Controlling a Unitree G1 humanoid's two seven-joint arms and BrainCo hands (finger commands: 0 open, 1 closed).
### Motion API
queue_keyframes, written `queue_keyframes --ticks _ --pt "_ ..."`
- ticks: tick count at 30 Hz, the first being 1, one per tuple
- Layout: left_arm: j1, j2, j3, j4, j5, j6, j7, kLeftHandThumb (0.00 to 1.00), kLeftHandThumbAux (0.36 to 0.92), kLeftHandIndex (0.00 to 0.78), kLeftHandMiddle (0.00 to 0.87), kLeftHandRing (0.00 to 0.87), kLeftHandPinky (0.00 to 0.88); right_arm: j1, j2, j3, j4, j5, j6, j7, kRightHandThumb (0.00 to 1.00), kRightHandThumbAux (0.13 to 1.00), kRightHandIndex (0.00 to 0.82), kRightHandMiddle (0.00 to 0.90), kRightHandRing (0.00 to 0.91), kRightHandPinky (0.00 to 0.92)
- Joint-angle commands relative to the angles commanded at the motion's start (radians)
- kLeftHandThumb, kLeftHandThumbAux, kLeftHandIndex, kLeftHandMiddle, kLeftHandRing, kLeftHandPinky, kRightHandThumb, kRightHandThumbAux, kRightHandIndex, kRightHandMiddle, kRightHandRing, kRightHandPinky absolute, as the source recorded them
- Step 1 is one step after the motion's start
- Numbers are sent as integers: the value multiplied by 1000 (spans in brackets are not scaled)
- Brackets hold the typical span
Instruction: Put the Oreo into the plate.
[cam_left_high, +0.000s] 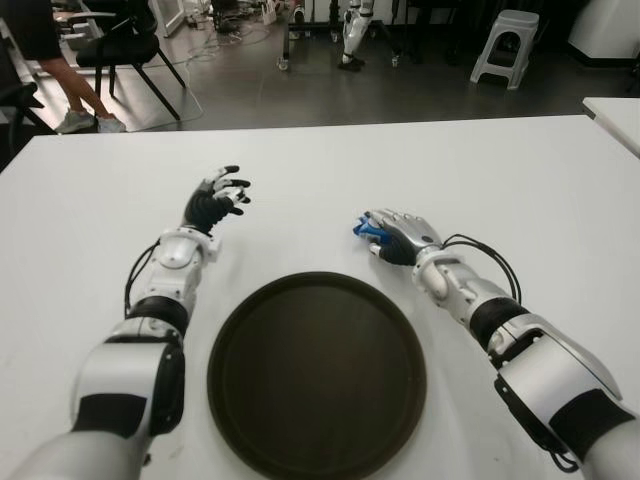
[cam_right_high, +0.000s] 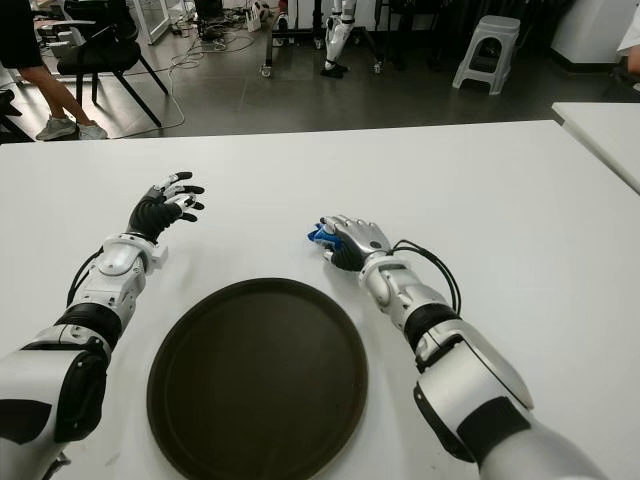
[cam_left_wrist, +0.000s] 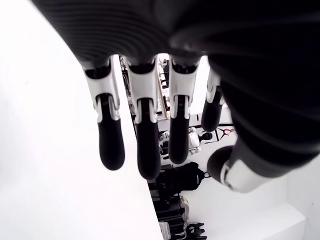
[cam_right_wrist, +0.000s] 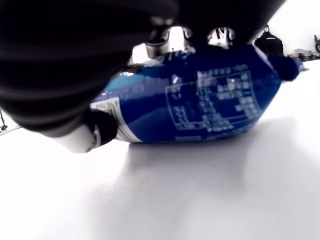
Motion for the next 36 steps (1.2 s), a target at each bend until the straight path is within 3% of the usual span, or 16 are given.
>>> queue_keyframes --ticks 5,6,8,13,17,30,36 --pt "-1 1 -1 0 3 5 5 211 678 166 293 359 415 1 -6 -4 -10 5 -14 10 727 579 200 246 282 311" --pt "-1 1 -1 1 3 5 6 220 678 167 294 359 413 1 -7 -5 -13 6 -17 11 764 619 262 326 323 345" --pt "-1 2 -1 1 3 5 8 231 678 169 295 358 411 0 -11 -7 -20 7 -24 12 840 655 317 405 412 394" --pt "0 4 -1 2 6 2 15 248 674 177 301 358 410 1 -18 -6 -34 4 -37 5 921 668 342 457 518 462" --pt "0 5 -3 3 8 1 19 243 663 181 303 356 406 -1 -21 -3 -39 -1 -39 -1 935 667 355 468 532 482" --pt "0 5 -6 2 11 3 23 225 669 178 306 352 386 -5 -21 -33 -50 22 -26 -24 949 659 379 495 541 723" --pt "0 5 -9 3 15 3 27 220 672 182 308 351 382 -2 -22 -55 -49 27 -29 -39 950 658 382 495 544 754"
